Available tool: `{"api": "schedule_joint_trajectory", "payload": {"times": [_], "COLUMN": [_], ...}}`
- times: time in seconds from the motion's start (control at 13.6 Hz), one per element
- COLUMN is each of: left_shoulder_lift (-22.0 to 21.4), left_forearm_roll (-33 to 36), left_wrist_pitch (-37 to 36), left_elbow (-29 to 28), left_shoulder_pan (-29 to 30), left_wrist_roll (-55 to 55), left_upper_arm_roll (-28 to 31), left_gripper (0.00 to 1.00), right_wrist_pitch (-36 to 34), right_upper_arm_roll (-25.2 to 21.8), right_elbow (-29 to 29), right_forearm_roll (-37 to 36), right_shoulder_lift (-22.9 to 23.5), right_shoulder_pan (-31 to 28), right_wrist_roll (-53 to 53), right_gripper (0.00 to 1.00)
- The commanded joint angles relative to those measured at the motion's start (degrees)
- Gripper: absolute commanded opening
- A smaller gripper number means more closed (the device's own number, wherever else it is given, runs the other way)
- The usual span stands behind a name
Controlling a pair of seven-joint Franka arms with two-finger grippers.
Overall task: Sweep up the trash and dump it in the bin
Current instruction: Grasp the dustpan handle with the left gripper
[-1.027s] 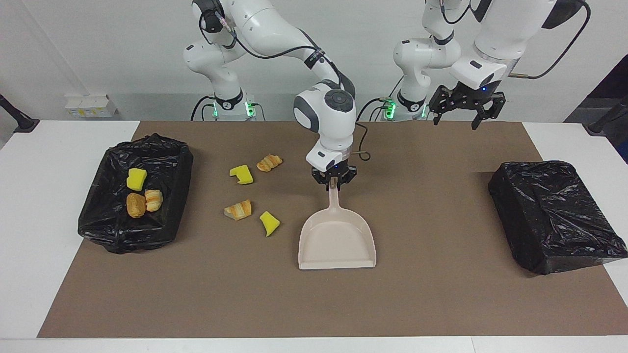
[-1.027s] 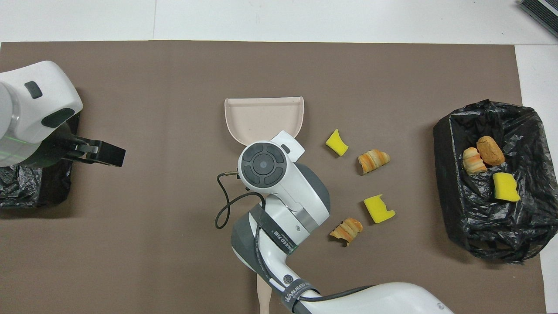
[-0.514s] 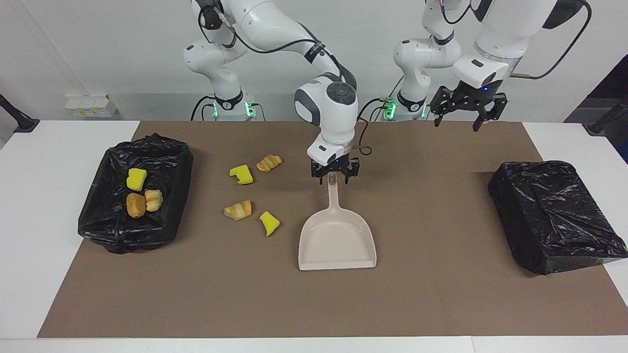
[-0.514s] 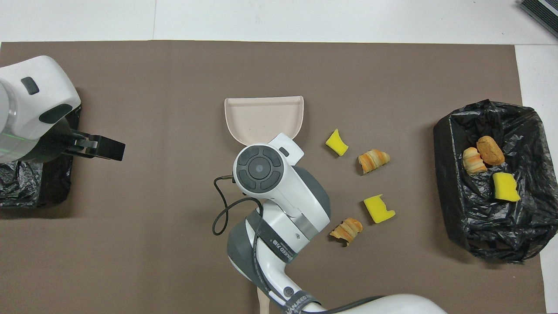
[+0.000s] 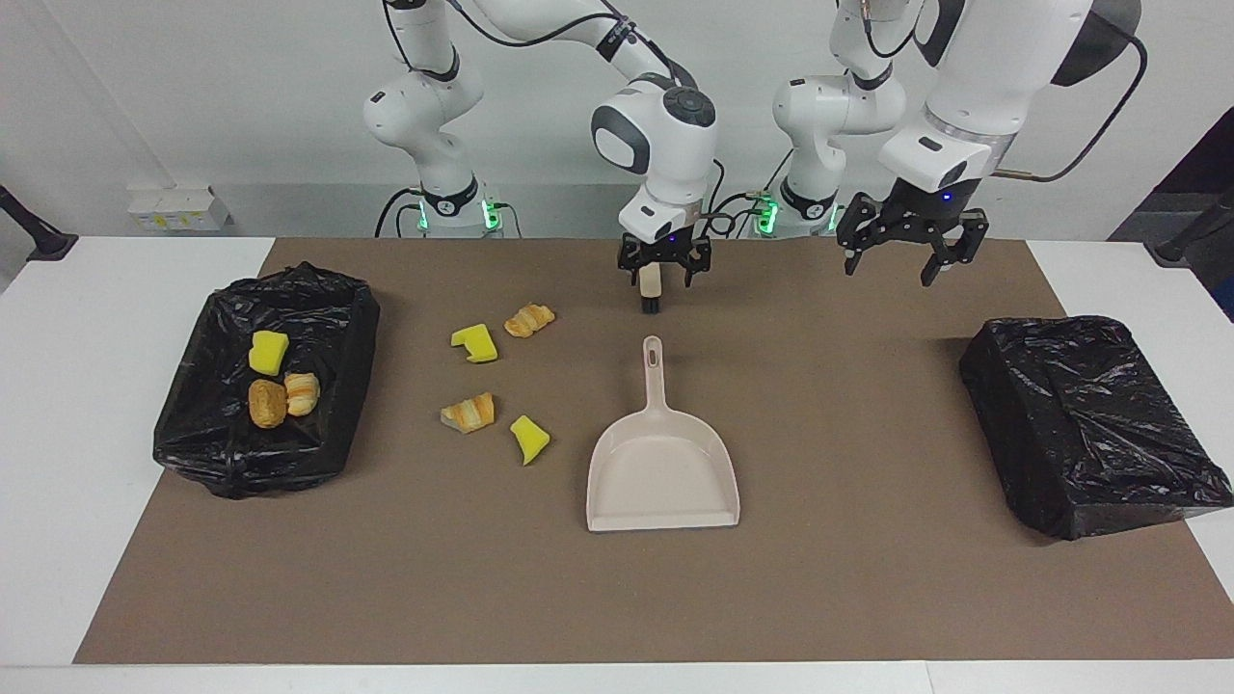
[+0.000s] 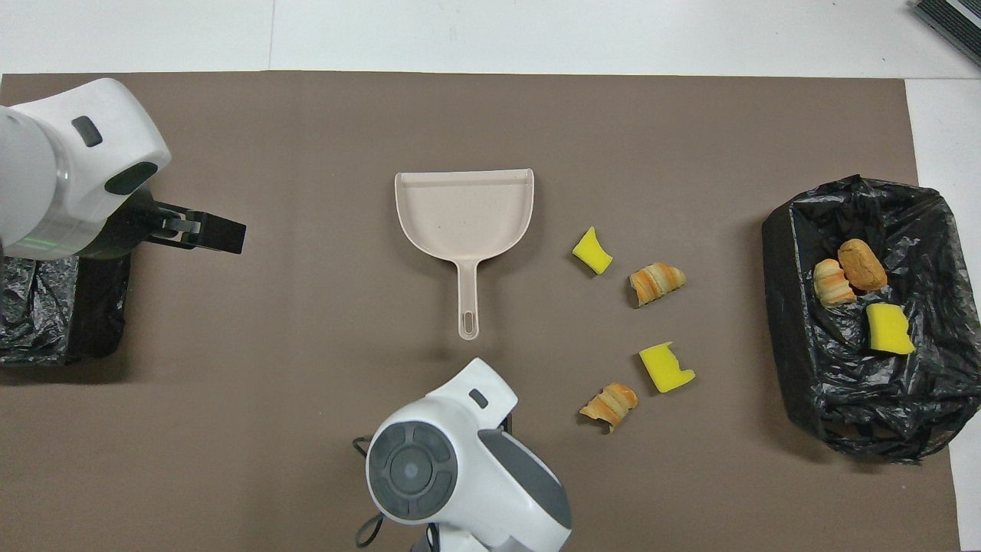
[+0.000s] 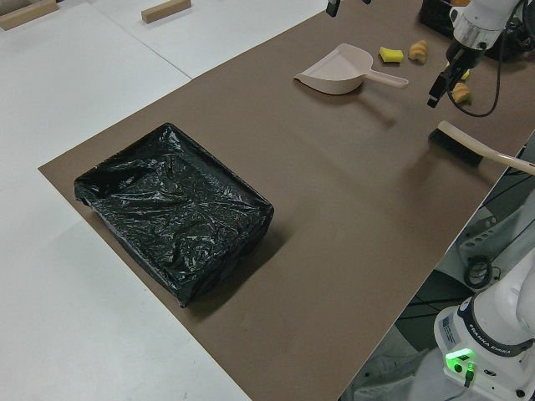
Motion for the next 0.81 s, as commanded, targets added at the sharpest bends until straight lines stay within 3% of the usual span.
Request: {"api": "schedule_joint_trajectory", "payload": {"times": [0.0,0.29,0.51,0.73], "left_shoulder_lift": [1.6,5.82,8.46,8.82], "left_forearm_roll": [-0.54,-0.54,-0.54,-0.54], "left_wrist_pitch": [3.12,10.58,13.93,13.94], "left_elbow": [-1.17,-2.58,-2.66,-4.15], "left_shoulder_pan": [-1.97,-6.0,-7.77,-9.52], "left_wrist_roll": [0.46,-0.51,-1.12,-1.39], "left_upper_arm_roll": [0.19,0.19,0.19,0.19], "left_gripper": [1.0,1.0,1.0,1.0], "right_wrist_pitch": [2.11,5.01,7.9,10.72], "right_upper_arm_roll": [-0.2,-0.11,-0.11,-0.03], "right_elbow": [-9.49,-19.07,-21.98,-23.83], "right_forearm_roll": [1.11,6.19,11.55,14.37], "right_shoulder_lift": [-7.22,-13.72,-14.44,-13.91], "right_shoulder_pan": [3.96,8.89,11.71,11.98], "right_wrist_roll": [4.66,5.46,9.05,10.56], "right_gripper": [1.0,1.0,1.0,0.83]}}
